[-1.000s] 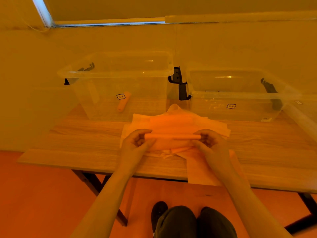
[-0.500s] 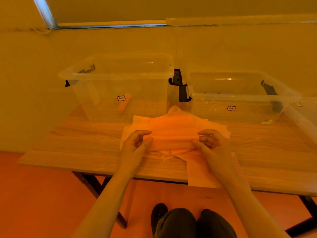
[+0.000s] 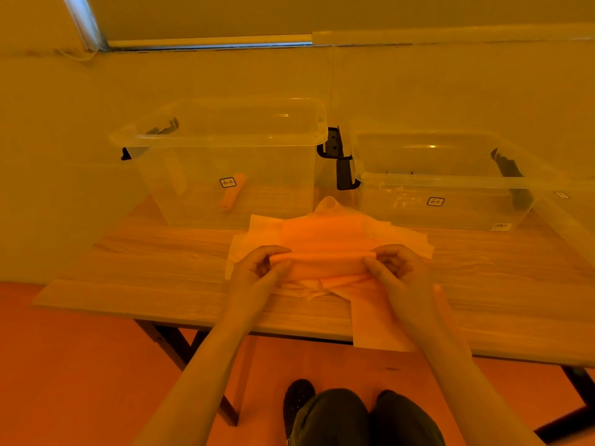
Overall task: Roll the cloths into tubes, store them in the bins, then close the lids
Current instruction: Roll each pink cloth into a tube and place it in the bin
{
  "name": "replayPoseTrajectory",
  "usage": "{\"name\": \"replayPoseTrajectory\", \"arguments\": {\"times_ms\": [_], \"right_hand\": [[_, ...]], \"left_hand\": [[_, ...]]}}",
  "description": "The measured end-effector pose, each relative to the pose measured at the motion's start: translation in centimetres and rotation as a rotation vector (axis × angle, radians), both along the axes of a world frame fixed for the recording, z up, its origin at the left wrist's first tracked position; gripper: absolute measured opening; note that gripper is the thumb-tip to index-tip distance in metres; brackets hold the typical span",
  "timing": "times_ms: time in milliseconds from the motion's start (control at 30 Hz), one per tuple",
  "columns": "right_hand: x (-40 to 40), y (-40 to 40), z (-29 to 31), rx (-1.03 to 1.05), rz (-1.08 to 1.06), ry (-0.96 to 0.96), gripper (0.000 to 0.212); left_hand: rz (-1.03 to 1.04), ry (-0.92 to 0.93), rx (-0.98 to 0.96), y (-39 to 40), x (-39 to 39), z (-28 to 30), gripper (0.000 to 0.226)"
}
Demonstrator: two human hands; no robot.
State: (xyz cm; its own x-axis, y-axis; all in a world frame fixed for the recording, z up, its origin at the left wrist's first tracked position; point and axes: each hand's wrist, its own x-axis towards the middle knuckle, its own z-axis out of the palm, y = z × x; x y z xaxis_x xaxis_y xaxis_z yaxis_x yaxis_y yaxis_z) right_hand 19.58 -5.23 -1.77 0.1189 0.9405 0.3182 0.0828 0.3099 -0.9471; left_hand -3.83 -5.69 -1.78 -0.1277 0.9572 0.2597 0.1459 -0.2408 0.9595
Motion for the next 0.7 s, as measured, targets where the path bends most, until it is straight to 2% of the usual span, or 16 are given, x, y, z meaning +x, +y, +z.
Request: {"name": "replayPoseTrajectory", "arguments": {"times_ms": [333, 700], "right_hand": [[0.14, 0.11, -0.26, -0.027, 0.023, 0.084, 0.019], [0.04, 0.08, -0.26, -0.049, 0.046, 0.074, 0.023]], "left_hand": [[0.005, 0.029, 0.005, 0.17, -0.13, -0.07, 0.021], [-0.010, -0.101, -0.040, 0.05, -0.13, -0.02, 0.024]]}}
